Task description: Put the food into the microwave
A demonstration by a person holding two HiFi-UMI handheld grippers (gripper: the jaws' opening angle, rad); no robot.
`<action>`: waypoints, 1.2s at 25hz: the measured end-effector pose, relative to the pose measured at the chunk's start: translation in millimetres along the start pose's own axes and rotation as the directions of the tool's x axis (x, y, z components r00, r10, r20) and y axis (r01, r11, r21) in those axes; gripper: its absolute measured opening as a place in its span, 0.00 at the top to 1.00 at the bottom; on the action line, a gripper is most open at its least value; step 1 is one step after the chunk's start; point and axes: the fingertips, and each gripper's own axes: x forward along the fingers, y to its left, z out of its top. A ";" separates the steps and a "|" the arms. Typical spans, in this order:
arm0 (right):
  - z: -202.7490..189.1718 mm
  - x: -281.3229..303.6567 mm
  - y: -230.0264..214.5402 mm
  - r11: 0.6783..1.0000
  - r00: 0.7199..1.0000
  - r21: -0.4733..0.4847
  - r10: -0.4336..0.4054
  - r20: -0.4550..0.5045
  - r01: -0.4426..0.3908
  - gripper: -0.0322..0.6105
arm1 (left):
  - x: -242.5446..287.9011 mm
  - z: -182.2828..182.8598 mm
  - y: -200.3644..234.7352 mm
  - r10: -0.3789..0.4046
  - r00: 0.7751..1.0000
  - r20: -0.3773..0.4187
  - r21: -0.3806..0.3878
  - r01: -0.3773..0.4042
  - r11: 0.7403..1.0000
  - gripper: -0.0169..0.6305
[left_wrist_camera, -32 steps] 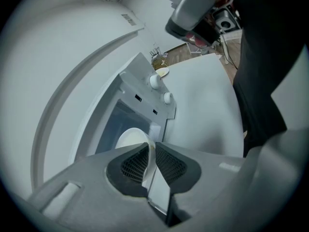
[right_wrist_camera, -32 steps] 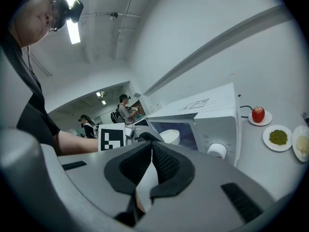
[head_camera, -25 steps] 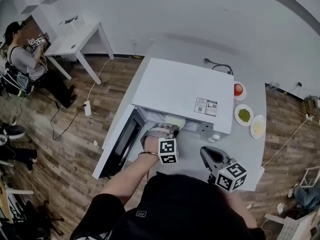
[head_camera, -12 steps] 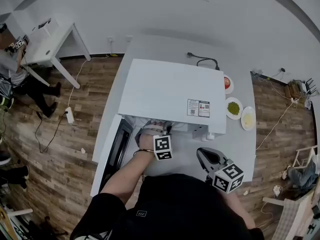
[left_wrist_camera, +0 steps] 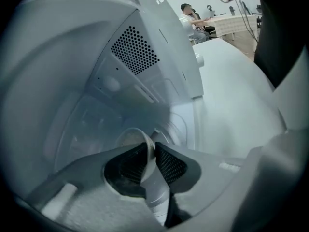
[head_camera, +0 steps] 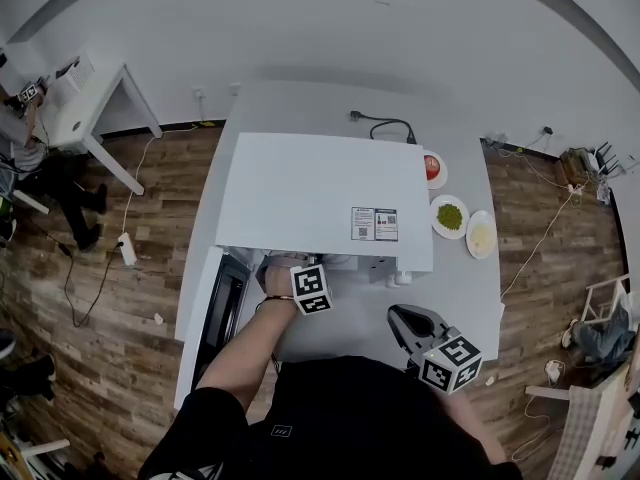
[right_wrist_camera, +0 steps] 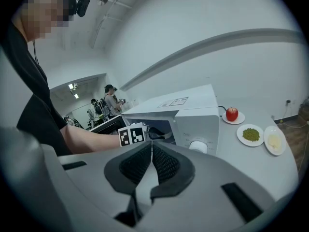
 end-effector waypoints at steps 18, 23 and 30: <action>-10.9 -31.6 -2.4 0.985 0.985 -0.023 0.169 0.023 -0.168 0.92 | -72.6 13.4 -23.5 0.149 0.987 -0.061 -0.101 -0.154 0.983 0.71; -19.7 -46.8 2.1 0.965 0.967 -0.062 0.256 0.009 -0.255 0.92 | -120.4 44.6 -33.3 0.197 0.979 -0.045 -0.226 -0.202 0.953 0.71; -5.6 -84.9 20.5 0.917 0.927 -0.198 0.367 0.073 -0.347 0.92 | -236.7 155.8 -30.3 0.275 0.912 0.303 -0.564 -0.061 0.824 0.82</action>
